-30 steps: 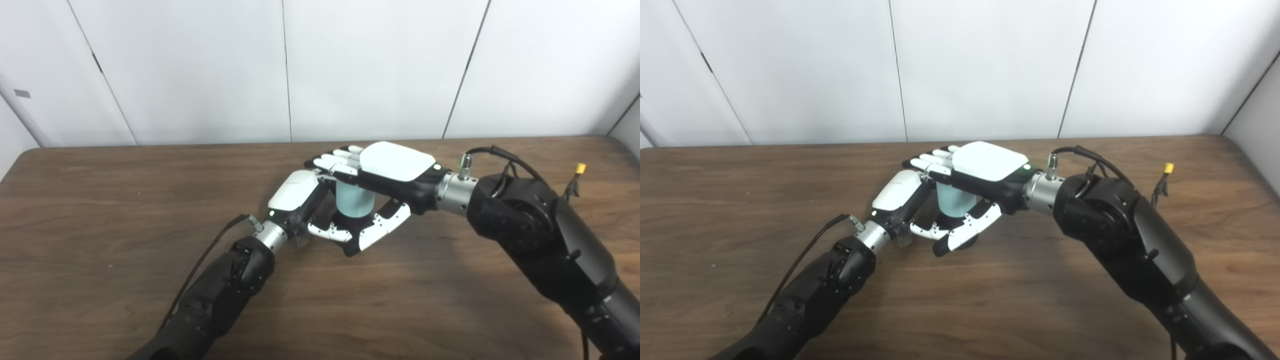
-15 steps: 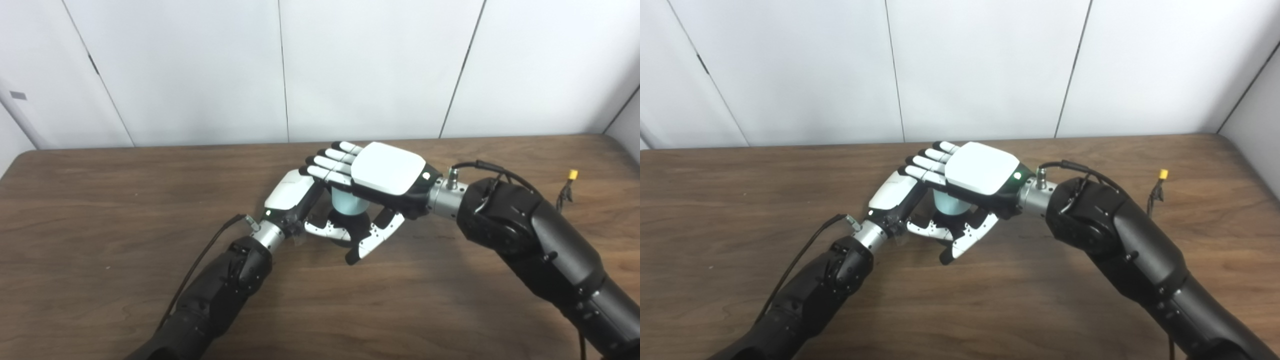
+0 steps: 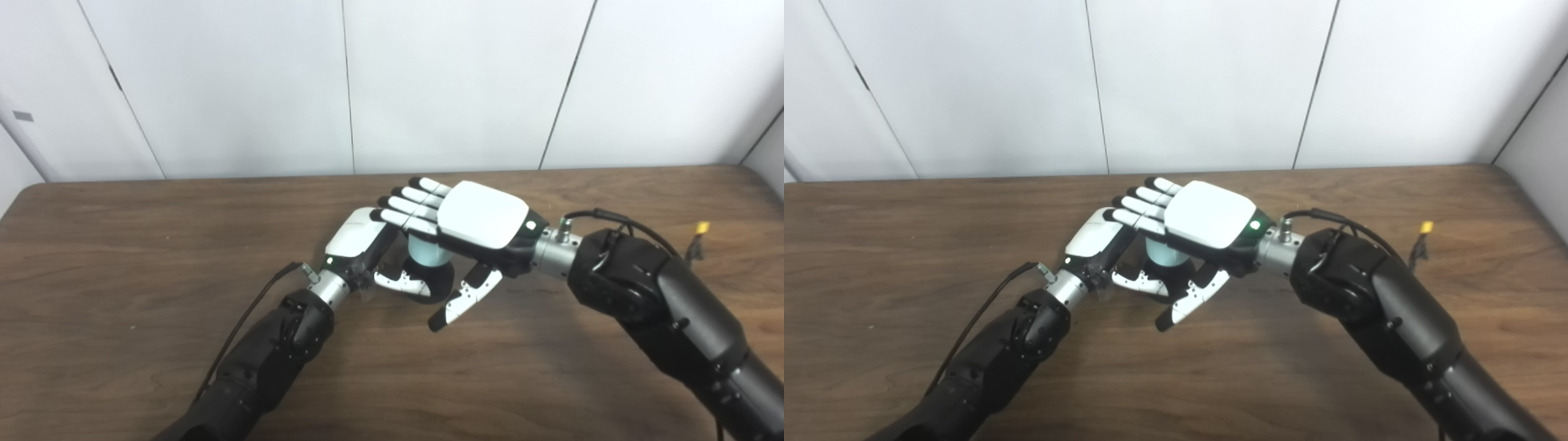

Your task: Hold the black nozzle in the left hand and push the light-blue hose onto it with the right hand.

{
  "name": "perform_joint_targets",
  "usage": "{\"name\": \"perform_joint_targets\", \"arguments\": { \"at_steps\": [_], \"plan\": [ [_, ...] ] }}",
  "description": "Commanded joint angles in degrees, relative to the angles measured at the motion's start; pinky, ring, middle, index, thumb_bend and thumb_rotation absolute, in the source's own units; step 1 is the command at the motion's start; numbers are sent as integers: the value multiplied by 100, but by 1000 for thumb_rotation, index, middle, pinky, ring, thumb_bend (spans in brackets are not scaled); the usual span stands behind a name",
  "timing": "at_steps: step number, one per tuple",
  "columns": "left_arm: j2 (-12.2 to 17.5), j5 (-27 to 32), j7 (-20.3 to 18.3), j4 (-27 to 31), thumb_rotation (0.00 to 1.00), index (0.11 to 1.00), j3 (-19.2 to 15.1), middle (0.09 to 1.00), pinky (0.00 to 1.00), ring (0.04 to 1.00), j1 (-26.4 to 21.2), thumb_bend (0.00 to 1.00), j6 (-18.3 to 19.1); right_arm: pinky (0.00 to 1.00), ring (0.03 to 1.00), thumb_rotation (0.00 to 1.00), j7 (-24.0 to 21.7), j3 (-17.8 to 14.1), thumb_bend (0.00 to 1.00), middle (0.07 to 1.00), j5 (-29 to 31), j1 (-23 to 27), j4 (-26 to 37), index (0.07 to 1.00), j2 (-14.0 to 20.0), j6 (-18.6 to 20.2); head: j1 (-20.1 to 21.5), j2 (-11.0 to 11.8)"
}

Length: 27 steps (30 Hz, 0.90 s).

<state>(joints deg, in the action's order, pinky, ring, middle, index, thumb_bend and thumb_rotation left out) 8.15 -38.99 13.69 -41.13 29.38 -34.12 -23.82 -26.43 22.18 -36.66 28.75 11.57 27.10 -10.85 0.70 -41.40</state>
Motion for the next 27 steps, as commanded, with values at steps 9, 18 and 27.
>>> {"name": "perform_joint_targets", "arguments": {
  "at_steps": [9, 18, 27],
  "plan": [
    [114, -107, -162, -348, 0, 488, 163, 481, 901, 664, 669, 526, 104, 947, 1000, 1000, -1193, -213, 818, 1000, 1612, -110, 88, 1000, -215, 2369, -12, -31],
    [98, -126, -107, -410, 0, 489, 170, 480, 890, 662, 658, 526, 76, 941, 1000, 1000, -1082, -11, 805, 1000, 1626, -56, 95, 1000, -53, 2471, -16, -47],
    [79, -156, -80, -458, 0, 486, 206, 483, 884, 661, 624, 526, 64, 968, 1000, 904, -351, 896, 804, 1000, -628, 42, 140, 970, 427, 145, -31, -44]
  ]
}}
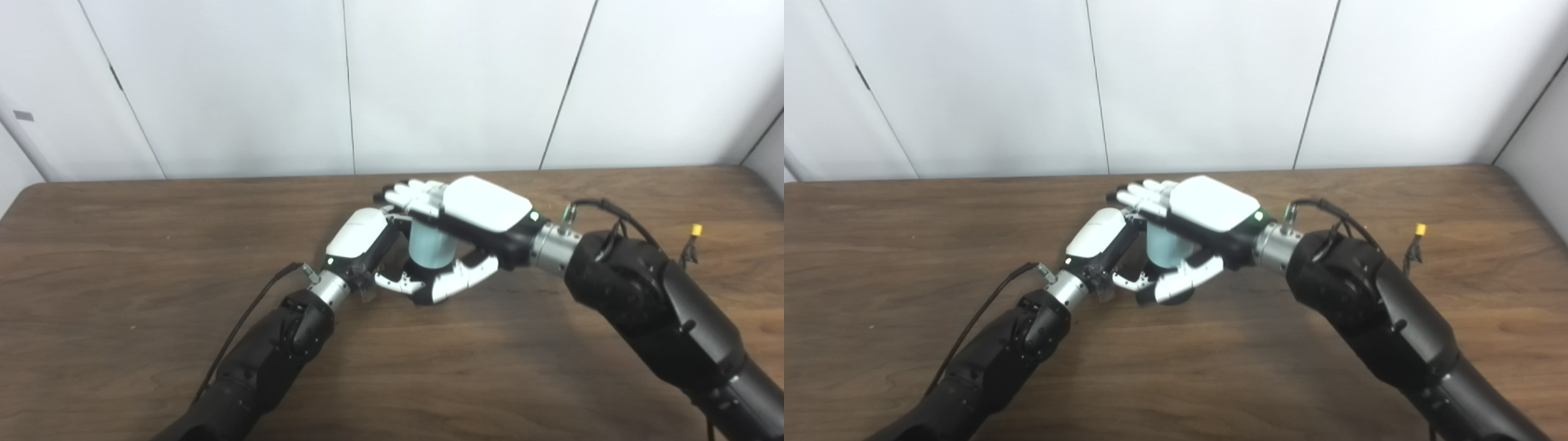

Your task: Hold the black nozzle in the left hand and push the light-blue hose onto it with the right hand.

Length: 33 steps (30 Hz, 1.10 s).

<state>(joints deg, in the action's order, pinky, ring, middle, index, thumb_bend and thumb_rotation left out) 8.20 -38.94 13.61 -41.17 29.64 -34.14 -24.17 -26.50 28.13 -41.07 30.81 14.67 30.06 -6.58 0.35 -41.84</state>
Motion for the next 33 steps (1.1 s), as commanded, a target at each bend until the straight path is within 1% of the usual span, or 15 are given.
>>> {"name": "perform_joint_targets", "arguments": {
  "at_steps": [1, 6, 13, 15, 17, 21, 23, 24, 25, 26, 28, 29, 30, 31, 33],
  "plan": [
    [71, -152, -73, -463, 0, 489, 177, 480, 886, 661, 622, 526, 90, 984, 1000, 886, -354, 348, 801, 1000, -337, -154, -170, 969, 145, -379, 4, 0],
    [59, -96, -121, -429, 0, 489, 141, 480, 899, 661, 632, 526, 109, 1000, 1000, 855, -444, 568, 790, 995, -893, -163, -317, 966, 230, -676, -14, 3],
    [81, -137, -53, -435, 0, 484, 142, 485, 887, 657, 636, 526, 68, 1000, 1000, 884, -324, 564, 771, 994, -1099, -287, -466, 960, 273, -759, -1, -9],
    [84, -139, -50, -429, 0, 483, 144, 487, 886, 656, 639, 526, 62, 1000, 1000, 922, -327, 520, 766, 999, -1080, -285, -456, 969, 266, -705, -6, -6],
    [82, -141, -63, -415, 0, 480, 143, 490, 887, 657, 643, 526, 87, 1000, 1000, 917, -277, 425, 759, 1000, -1012, -305, -428, 969, 231, -619, -13, -7],
    [89, -158, -123, -394, 0, 477, 158, 495, 892, 662, 642, 526, 162, 991, 1000, 932, -38, 33, 734, 1000, -542, -422, -424, 973, 20, -368, -3, -3],
    [97, -165, -87, -396, 0, 478, 162, 493, 890, 660, 647, 526, 118, 973, 1000, 916, -7, -506, 734, 1000, 353, -554, -319, 990, -349, 219, -5, 0],
    [100, -173, -65, -401, 0, 481, 166, 489, 885, 658, 647, 526, 100, 957, 1000, 868, -18, -710, 731, 1000, 714, -596, -267, 996, -492, 460, -5, 0],
    [102, -167, -75, -394, 0, 482, 164, 489, 883, 657, 649, 526, 105, 952, 1000, 856, 9, -1022, 731, 1000, 1300, -621, -206, 998, -719, 793, -1, 1],
    [102, -154, -96, -392, 0, 486, 160, 484, 889, 659, 649, 526, 113, 904, 1000, 800, 71, -1343, 745, 1000, 1804, -624, -152, 999, -973, 1142, -2, 6],
    [104, -124, -140, -380, 0, 488, 150, 482, 897, 661, 650, 526, 119, 853, 1000, 758, 235, -1880, 788, 1000, 2575, -612, -83, 1000, -1404, 1672, -2, 6],
    [102, -101, -151, -385, 0, 489, 139, 481, 899, 662, 651, 526, 105, 857, 1000, 741, 342, -2195, 794, 1000, 2999, -577, -97, 1000, -1627, 1908, -2, 6],
    [100, -93, -148, -394, 0, 486, 131, 484, 900, 663, 650, 526, 96, 901, 1000, 718, 428, -2472, 791, 1000, 3373, -519, -170, 1000, -1796, 2069, -2, 6],
    [96, -85, -151, -395, 0, 486, 122, 484, 900, 662, 652, 526, 97, 928, 1000, 722, 512, -2762, 831, 1000, 3737, -430, -287, 1000, -1961, 2214, -2, 6],
    [91, -80, -155, -393, 0, 484, 113, 486, 901, 662, 657, 526, 105, 949, 1000, 691, 649, -3170, 918, 1000, 4180, -269, -474, 1000, -2167, 2417, 8, 19]
  ]
}}
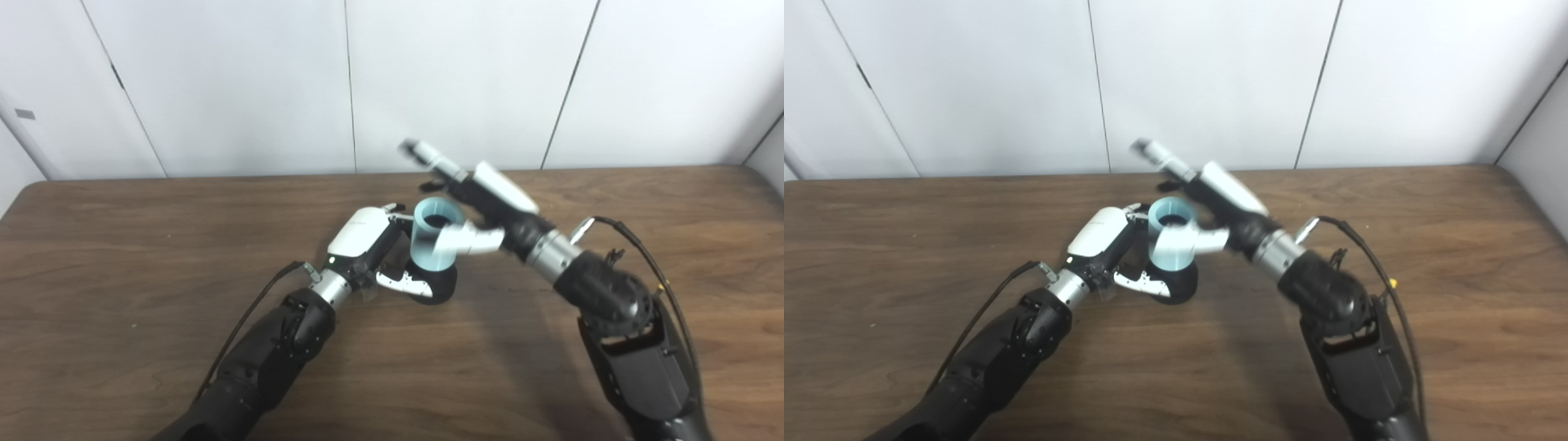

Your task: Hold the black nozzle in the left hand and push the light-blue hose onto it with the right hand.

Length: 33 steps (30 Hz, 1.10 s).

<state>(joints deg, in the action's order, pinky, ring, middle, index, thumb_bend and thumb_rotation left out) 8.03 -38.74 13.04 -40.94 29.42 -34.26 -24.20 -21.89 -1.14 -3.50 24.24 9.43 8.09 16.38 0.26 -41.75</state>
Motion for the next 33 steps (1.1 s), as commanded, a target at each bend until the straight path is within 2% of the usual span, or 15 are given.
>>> {"name": "perform_joint_targets", "arguments": {
  "at_steps": [1, 4, 7, 11, 13, 16, 18, 20, 21, 23, 26, 27, 28, 30, 33],
  "plan": [
    [105, -101, -93, -420, 0, 483, 134, 487, 901, 661, 668, 526, 105, 939, 1000, 678, 311, -455, 945, 1000, 654, 462, -7, 1000, -91, 222, 17, 10],
    [102, -112, -68, -432, 0, 488, 140, 481, 898, 661, 666, 526, 97, 907, 1000, 586, 599, -914, 955, 1000, 1273, 573, -19, 1000, -324, 513, 14, -1],
    [103, -135, -59, -416, 0, 488, 151, 482, 896, 660, 674, 526, 114, 897, 1000, 503, 885, -1348, 866, 1000, 1933, 575, 136, 1000, -506, 897, 8, -12],
    [112, -149, -59, -389, 0, 489, 155, 480, 893, 658, 691, 526, 136, 782, 967, 378, 1251, -1616, 852, 1000, 2462, 483, 153, 1000, -622, 1028, -1, -21],
    [122, -139, -73, -382, 0, 489, 151, 480, 894, 659, 696, 526, 125, 769, 934, 330, 1342, -1681, 856, 1000, 2768, 350, 99, 1000, -573, 1045, -4, -19],
    [141, -117, -114, -355, 0, 492, 132, 478, 902, 661, 707, 526, 151, 793, 959, 293, 1216, -1655, 804, 1000, 3025, 113, -217, 1000, -375, 1046, -17, -14],
    [160, -119, -130, -330, 0, 487, 126, 483, 899, 661, 711, 526, 163, 723, 877, 168, 1144, -1626, 798, 968, 3102, -49, -443, 1000, -277, 1024, -23, -13],
    [176, -93, -144, -319, 0, 484, 107, 486, 898, 659, 713, 526, 142, 656, 807, 118, 1052, -1420, 825, 921, 2963, -249, -445, 971, -126, 964, -32, -7],
    [185, -80, -159, -300, 0, 484, 96, 487, 898, 658, 718, 526, 143, 631, 786, 121, 966, -1288, 867, 901, 2884, -349, -397, 940, -40, 902, -34, -6],
    [200, -1, -230, -238, 0, 487, 42, 483, 894, 655, 738, 526, 147, 612, 770, 136, 849, -1056, 883, 881, 2753, -533, -296, 902, 83, 719, -31, -4],
    [254, 172, -632, 92, 0, 501, -58, 481, 902, 664, 816, 525, 368, 573, 741, 212, 859, -760, 843, 874, 2438, -754, -112, 874, 197, 496, -28, 0],
    [295, 181, -839, 269, 95, 608, -47, 596, 884, 697, 838, 702, 534, 580, 748, 222, 876, -710, 821, 880, 2393, -807, -58, 875, 199, 480, -28, 0],
    [337, 188, -1063, 458, 116, 631, -35, 620, 882, 704, 859, 739, 727, 581, 749, 222, 909, -664, 819, 880, 2334, -854, -16, 875, 192, 461, -32, 8],
    [393, 226, -1356, 762, 254, 842, -36, 819, 858, 800, 907, 940, 1017, 588, 743, 228, 978, -586, 826, 870, 2198, -919, 54, 867, 180, 428, -32, 8],
    [471, 409, -1634, 1273, 313, 975, -173, 964, 884, 915, 1047, 995, 1298, 583, 732, 258, 965, -399, 859, 861, 1822, -1019, 35, 868, 248, 73, -48, 29]
  ]
}}
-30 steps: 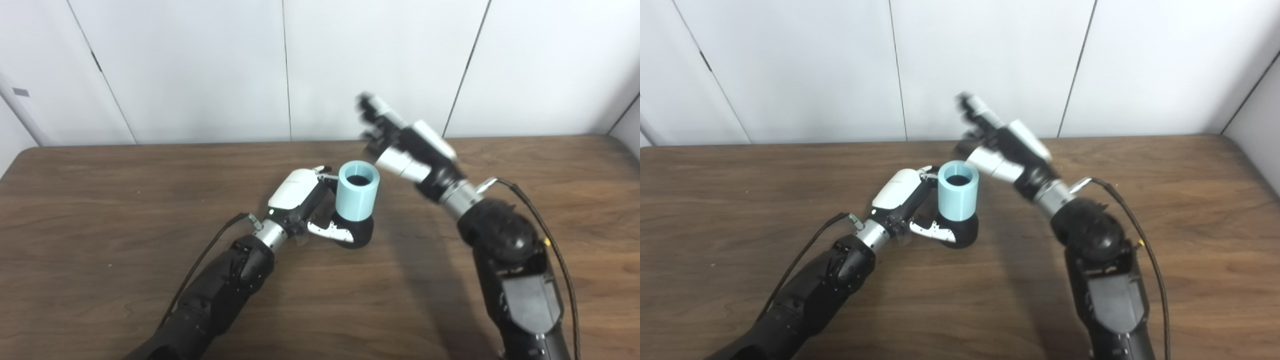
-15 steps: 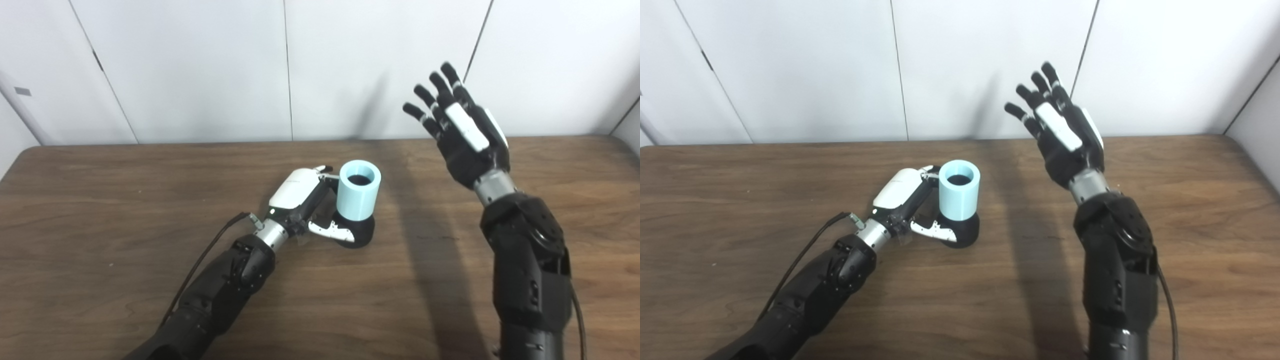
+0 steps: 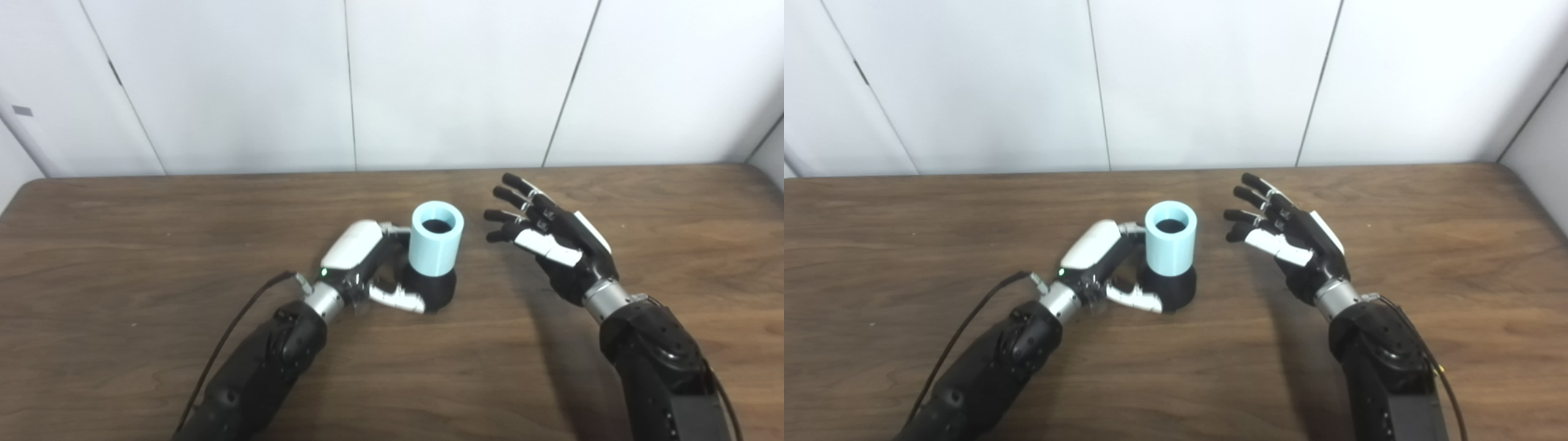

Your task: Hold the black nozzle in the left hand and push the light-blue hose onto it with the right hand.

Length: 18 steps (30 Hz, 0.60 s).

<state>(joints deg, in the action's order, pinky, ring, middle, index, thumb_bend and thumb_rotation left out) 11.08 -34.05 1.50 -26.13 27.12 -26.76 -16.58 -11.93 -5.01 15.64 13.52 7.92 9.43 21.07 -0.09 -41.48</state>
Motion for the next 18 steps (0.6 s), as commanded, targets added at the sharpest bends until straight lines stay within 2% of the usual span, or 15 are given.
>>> {"name": "perform_joint_targets", "arguments": {
  "at_steps": [1, 7, 14, 16, 18],
  "plan": [
    [188, 26, -516, -32, 321, 987, -30, 982, 892, 936, 356, 999, 591, 587, 732, 259, -27, 40, 864, 860, -197, 21, 177, 869, 128, -497, -13, 8],
    [174, 443, -320, 677, 316, 1000, -677, 1000, 872, 998, 663, 1000, 605, 582, 728, 248, 5, 271, 873, 843, -714, -193, 46, 876, 136, -1049, -48, 12],
    [50, 606, 29, 901, 306, 1000, -1250, 1000, 804, 993, 849, 994, 596, 610, 733, 203, 80, 310, 860, 840, -781, -353, -106, 882, -28, -1285, -13, -6],
    [-18, 782, 54, 964, 263, 1000, -1393, 1000, 810, 998, 897, 970, 582, 607, 720, 198, 121, 326, 863, 833, -884, -367, -92, 877, -27, -1300, -10, -1],
    [-116, 1119, 33, 1032, 227, 1000, -1575, 973, 819, 947, 946, 897, 501, 602, 707, 193, 139, 338, 860, 826, -938, -382, -92, 873, -17, -1330, -17, 1]
  ]
}}
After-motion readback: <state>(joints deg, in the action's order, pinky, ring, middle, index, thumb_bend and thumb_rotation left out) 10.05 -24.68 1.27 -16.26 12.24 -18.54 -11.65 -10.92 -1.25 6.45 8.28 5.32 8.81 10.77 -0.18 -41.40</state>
